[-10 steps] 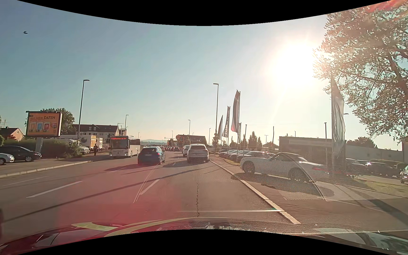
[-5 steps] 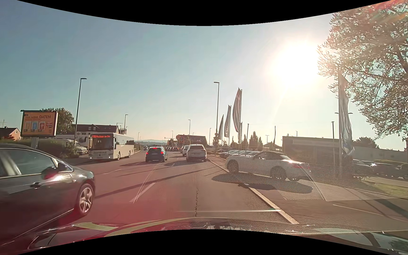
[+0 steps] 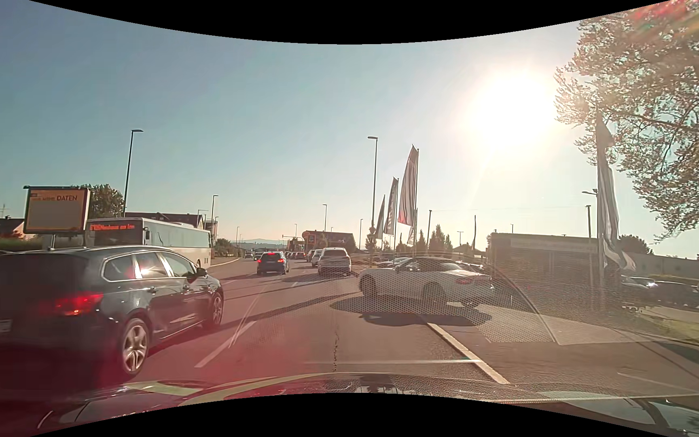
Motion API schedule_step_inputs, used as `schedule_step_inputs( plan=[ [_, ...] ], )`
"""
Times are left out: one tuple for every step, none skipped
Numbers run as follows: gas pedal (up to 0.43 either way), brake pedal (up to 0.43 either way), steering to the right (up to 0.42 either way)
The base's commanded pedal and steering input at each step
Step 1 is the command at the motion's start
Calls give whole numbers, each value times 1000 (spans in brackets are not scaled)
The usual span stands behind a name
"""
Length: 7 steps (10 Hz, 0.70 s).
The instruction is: Follow the waypoints while adhering to traffic rules and regulations
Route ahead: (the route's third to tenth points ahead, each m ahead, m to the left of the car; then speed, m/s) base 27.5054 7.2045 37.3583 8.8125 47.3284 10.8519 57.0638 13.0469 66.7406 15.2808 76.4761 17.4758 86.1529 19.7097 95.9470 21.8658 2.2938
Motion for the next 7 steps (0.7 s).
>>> schedule_step_inputs(
  plan=[
    [169,0,-17],
    [169,0,-18],
    [169,0,-19],
    [169,0,-19],
    [169,0,-20],
    [169,0,-20],
    [157,0,-21]
  ],
)
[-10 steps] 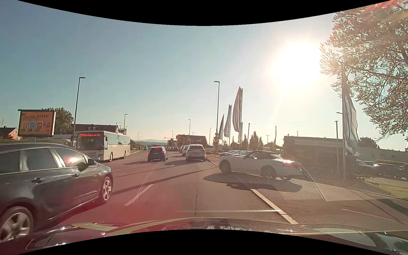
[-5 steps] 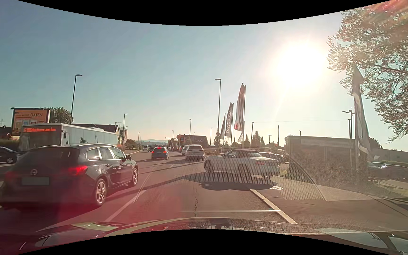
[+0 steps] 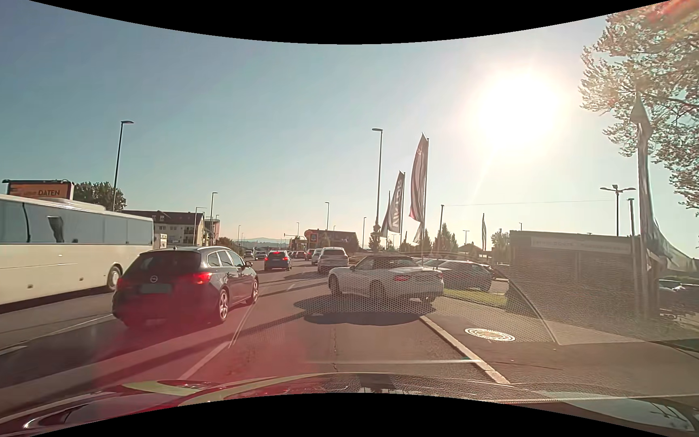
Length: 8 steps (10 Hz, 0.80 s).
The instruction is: Follow the waypoints while adhering to traffic rules and regulations
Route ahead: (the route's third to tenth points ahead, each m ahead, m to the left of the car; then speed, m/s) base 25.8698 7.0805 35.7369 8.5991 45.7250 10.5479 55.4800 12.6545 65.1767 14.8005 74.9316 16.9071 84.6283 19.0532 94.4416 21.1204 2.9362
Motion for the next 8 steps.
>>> schedule_step_inputs(
  plan=[
    [157,0,-25],
    [157,0,-29],
    [157,0,-33],
    [157,0,-34],
    [157,0,-34],
    [157,0,-33],
    [157,0,-33],
    [130,0,-33]
  ],
)
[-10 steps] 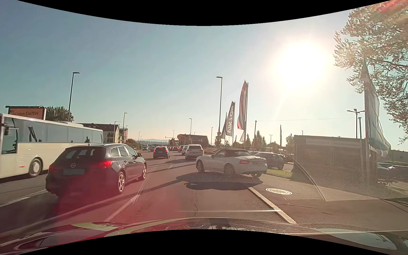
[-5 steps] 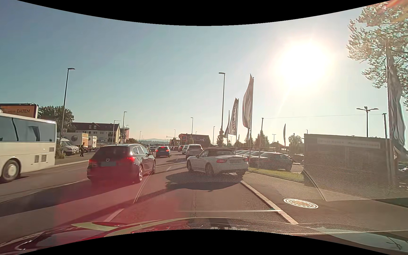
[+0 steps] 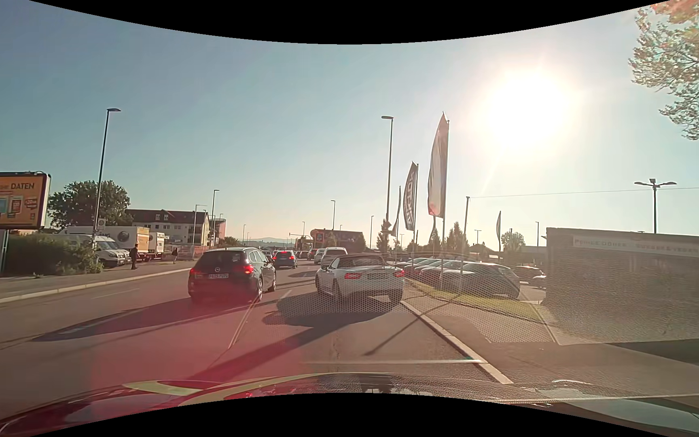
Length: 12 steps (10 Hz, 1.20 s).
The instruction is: Follow the waypoints while adhering to traffic rules and regulations
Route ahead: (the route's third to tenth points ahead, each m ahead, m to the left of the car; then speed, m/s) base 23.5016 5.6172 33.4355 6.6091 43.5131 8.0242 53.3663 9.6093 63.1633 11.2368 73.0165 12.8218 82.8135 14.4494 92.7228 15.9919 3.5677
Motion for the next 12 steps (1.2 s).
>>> schedule_step_inputs(
  plan=[
    [87,0,-34],
    [79,0,-34],
    [67,0,-34],
    [67,0,-34],
    [79,0,-33],
    [79,0,-31],
    [98,0,-31],
    [110,0,-31],
    [110,0,-30],
    [110,0,-29],
    [110,0,-29],
    [110,0,-27]
  ],
)
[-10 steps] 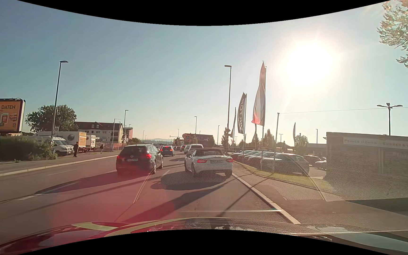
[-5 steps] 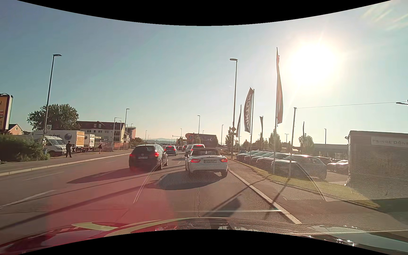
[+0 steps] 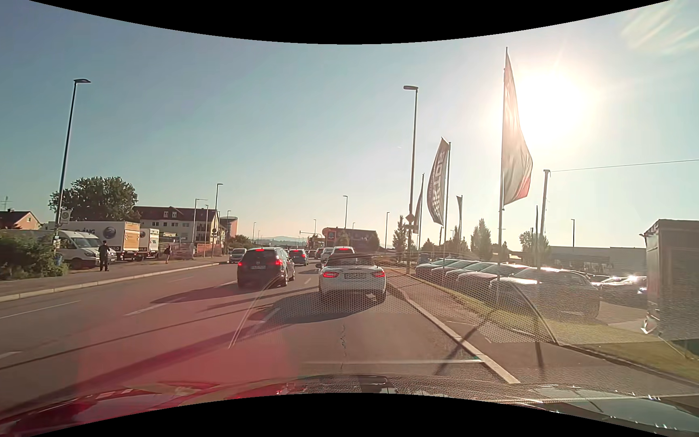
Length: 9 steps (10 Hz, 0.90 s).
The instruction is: Follow the waypoints while adhering to traffic rules and regulations
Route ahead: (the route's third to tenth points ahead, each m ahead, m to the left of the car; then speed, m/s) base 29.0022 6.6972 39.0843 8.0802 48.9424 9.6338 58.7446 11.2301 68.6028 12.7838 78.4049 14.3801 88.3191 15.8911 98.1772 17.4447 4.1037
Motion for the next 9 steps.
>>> schedule_step_inputs(
  plan=[
    [110,0,-24],
    [110,0,-20],
    [110,0,-17],
    [110,0,-16],
    [110,0,-15],
    [110,0,-13],
    [110,0,-9],
    [110,0,-6],
    [110,0,-5]
  ],
)
